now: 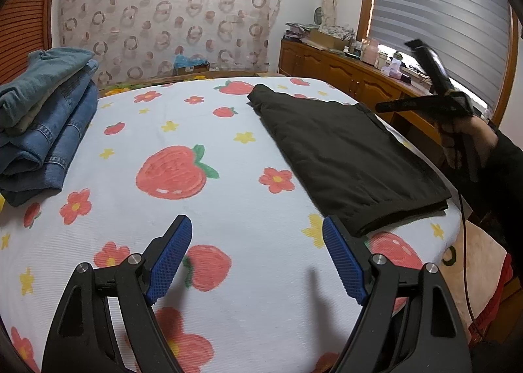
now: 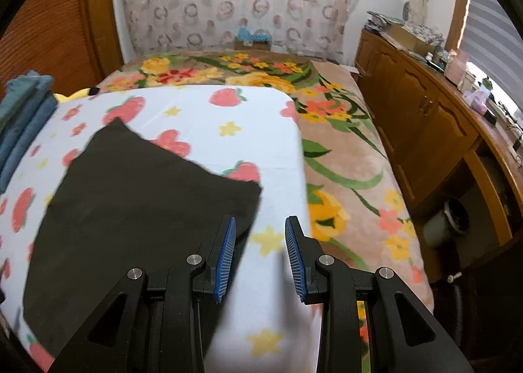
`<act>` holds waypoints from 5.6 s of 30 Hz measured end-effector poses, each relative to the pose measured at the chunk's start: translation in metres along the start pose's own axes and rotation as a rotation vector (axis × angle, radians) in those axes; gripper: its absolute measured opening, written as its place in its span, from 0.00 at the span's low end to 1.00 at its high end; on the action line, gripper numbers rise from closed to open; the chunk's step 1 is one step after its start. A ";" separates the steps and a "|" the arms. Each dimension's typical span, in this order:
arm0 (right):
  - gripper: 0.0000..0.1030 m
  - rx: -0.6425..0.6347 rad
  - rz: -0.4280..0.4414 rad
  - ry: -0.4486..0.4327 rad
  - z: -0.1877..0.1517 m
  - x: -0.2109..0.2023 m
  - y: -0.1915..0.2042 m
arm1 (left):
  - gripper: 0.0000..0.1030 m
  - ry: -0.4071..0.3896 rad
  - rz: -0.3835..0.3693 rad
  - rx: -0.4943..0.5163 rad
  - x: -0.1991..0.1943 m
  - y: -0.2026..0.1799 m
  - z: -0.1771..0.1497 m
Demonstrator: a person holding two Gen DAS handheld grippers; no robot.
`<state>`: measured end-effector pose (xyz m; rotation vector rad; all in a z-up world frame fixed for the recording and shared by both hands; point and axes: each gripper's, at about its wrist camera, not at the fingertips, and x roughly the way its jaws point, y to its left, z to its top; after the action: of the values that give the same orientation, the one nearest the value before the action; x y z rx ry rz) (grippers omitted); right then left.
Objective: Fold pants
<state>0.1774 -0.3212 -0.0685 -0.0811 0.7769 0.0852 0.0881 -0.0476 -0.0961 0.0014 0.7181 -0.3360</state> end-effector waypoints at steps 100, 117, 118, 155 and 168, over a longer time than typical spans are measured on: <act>0.08 0.014 0.312 -0.411 -0.065 -0.177 0.067 | 0.10 -0.250 -0.235 0.099 -0.099 -0.054 0.111; 0.07 -0.189 0.422 -0.476 0.035 -0.178 0.126 | 0.09 -0.347 -0.039 0.054 -0.110 0.037 0.162; 0.07 -0.192 0.411 -0.472 0.045 -0.169 0.126 | 0.09 -0.349 -0.015 0.042 -0.102 0.047 0.170; 0.07 -0.139 0.381 -0.156 0.013 -0.110 0.165 | 0.09 -0.135 -0.035 0.052 -0.088 0.038 0.017; 0.07 -0.096 0.391 -0.127 -0.004 -0.101 0.162 | 0.09 -0.112 -0.052 0.027 -0.089 0.037 -0.001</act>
<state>0.0859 -0.1650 -0.0070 -0.0133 0.6529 0.4948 0.0359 0.0146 -0.0435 -0.0106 0.6031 -0.3923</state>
